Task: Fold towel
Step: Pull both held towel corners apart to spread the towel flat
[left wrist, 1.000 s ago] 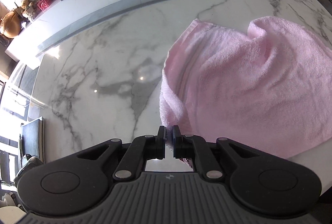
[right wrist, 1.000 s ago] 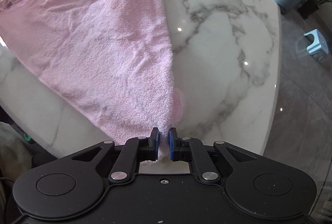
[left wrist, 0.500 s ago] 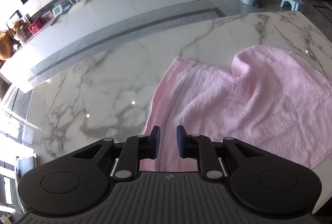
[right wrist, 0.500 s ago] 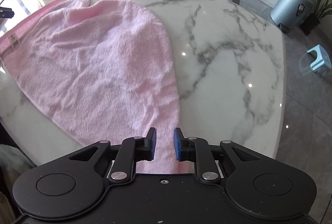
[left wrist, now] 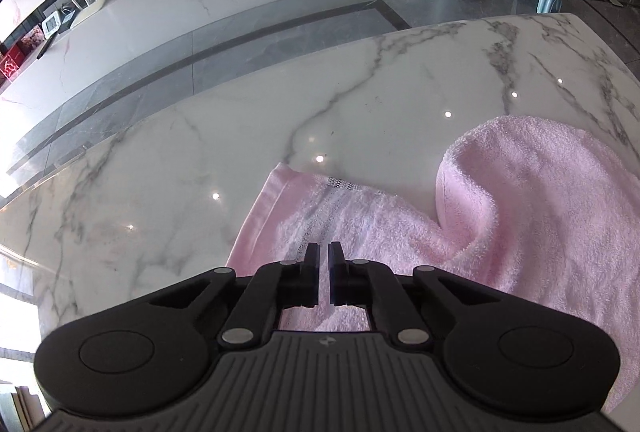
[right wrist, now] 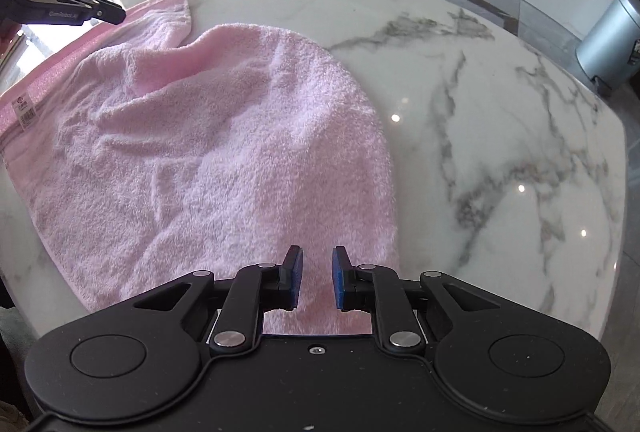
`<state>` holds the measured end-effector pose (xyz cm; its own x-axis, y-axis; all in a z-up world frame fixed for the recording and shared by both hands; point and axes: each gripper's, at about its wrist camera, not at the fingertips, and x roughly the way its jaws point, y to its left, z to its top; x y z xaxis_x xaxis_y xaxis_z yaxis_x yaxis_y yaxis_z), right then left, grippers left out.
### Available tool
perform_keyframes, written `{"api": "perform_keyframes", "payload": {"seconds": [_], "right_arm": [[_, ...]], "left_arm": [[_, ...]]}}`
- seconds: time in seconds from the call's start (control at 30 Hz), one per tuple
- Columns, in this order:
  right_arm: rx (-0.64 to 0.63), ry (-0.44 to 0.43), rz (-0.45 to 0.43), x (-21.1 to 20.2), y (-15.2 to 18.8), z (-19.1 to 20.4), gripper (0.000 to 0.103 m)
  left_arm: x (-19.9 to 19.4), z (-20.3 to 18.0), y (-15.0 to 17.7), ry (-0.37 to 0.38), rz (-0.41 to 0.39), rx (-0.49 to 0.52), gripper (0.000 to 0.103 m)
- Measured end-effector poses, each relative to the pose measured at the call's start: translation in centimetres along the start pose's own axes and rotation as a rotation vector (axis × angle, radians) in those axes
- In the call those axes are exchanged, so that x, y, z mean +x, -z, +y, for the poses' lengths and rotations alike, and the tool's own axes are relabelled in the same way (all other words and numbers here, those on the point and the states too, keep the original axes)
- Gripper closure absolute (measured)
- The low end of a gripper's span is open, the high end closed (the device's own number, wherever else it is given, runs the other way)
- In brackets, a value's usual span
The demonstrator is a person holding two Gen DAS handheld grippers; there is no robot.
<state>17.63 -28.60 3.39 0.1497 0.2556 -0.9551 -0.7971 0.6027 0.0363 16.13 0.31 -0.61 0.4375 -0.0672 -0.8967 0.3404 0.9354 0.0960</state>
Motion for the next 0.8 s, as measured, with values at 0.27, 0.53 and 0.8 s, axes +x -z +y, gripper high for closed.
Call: {"api": "perform_keyframes", "payload": {"seconds": [0.27, 0.53, 0.8], "right_arm": [[-0.045, -0.044, 0.039, 2.4, -0.7, 1.3, 0.089], [-0.058, -0.038, 0.045, 2.5, -0.8, 1.7, 0.089], [-0.046, -0.034, 0.034, 2.2, -0.7, 1.7, 0.089]], "left_arm": [[2.9, 1.0, -0.1, -0.033, 0.027, -0.035, 0.1], [2.4, 6.1, 2.1, -0.169, 0.054, -0.133, 0.1], [2.0, 7.8, 2.8, -0.246, 0.081, -0.164, 0.1]]}}
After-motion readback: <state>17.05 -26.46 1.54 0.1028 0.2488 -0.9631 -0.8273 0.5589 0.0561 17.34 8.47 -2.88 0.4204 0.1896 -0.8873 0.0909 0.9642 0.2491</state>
